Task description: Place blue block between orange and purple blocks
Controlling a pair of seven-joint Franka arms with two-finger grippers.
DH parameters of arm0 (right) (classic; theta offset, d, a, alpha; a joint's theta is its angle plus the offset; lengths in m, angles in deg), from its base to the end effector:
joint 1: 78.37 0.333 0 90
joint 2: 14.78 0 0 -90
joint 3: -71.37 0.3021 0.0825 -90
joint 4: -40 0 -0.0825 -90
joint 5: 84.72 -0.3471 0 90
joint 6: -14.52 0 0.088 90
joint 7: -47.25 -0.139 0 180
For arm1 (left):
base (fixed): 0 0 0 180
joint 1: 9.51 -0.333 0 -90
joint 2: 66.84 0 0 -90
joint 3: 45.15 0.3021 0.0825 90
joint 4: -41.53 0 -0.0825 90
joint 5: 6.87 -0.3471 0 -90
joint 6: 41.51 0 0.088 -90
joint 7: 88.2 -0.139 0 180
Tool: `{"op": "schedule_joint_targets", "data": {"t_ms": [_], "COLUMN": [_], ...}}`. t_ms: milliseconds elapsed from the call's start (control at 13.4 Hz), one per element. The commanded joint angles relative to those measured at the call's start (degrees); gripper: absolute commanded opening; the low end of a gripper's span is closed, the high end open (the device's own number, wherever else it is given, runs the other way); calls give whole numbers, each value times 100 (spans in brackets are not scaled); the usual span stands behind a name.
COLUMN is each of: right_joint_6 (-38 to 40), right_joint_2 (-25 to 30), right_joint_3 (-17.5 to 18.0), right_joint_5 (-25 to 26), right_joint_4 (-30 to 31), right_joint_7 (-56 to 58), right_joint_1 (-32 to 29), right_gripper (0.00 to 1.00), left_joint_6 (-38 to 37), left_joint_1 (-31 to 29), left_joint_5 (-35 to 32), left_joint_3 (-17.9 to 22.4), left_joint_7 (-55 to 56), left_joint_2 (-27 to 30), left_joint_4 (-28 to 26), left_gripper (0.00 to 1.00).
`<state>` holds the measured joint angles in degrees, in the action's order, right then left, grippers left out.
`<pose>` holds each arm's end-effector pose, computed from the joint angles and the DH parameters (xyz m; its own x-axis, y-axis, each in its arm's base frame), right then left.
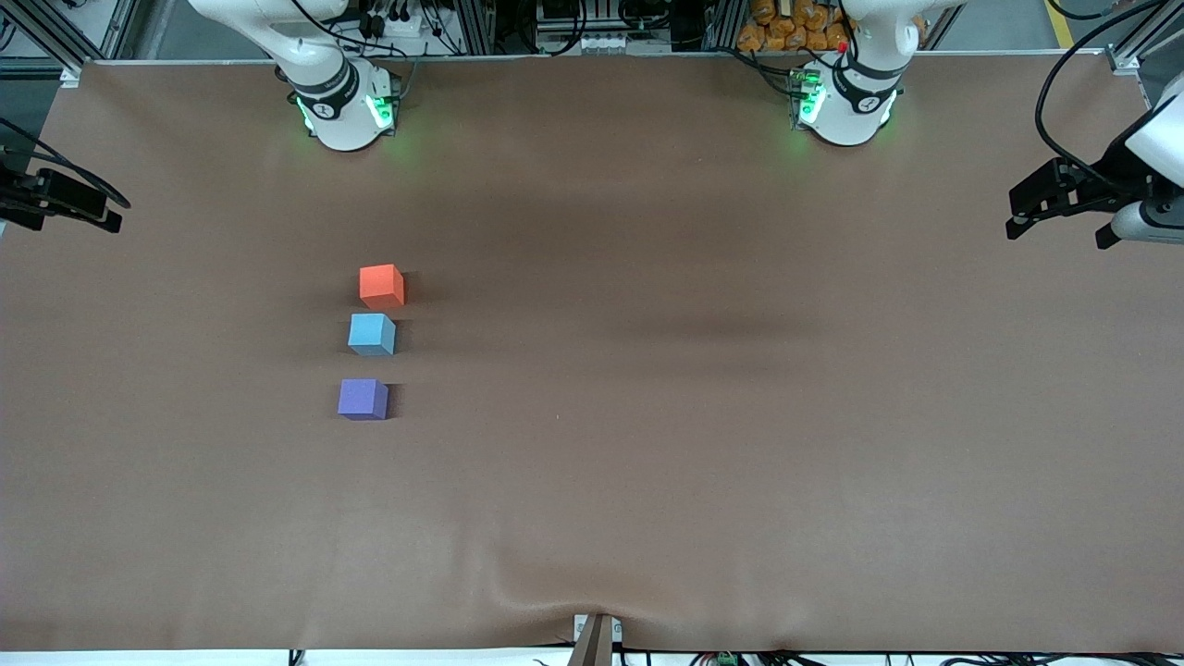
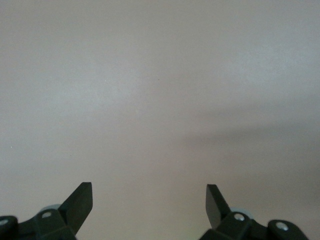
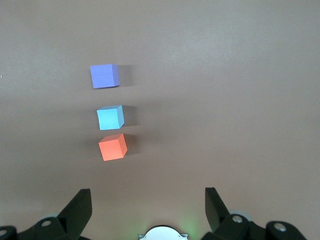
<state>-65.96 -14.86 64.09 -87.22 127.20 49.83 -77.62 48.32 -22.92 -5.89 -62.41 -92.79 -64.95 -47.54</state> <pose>0.4942 -0.0499 0.5856 0.9914 -0.0610 -0.1162 -0.0670 -0.9966 -0.0487 0.5084 -0.0392 0.6016 0.9881 -0.1470 0.0452 -0.1473 -0.9891 0.0037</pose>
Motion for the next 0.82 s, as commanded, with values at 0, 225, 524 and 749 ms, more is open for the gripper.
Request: {"op": "schedule_joint_targets", "data": {"t_ms": [0,225,524,749], "right_joint_6": [94,59,33,33], "right_joint_2": [51,16,-2,-2], "right_joint_3": [96,78,69,52], "right_joint_5": [83,92,101,92], "right_joint_4": [-89,-89,-89,-80], "right_joint_7": [-55,-100,-91,-108], "right_joint_1": [-66,39,13,-31], "right_gripper": [100,100,100,100], "left_joint_6": [-141,-211,-606,-686], "left_joint_1": [-13,-48,-57,-66], "left_joint_5": [-27,78,299,263], "left_joint_3": [-49,-49,4,4], "left_joint_7": [-78,-87,290,370], "left_joint_2": [-4,5,-13,-13], "left_joint_4": [92,118,434,435], "left_gripper": [100,100,100,100]}}
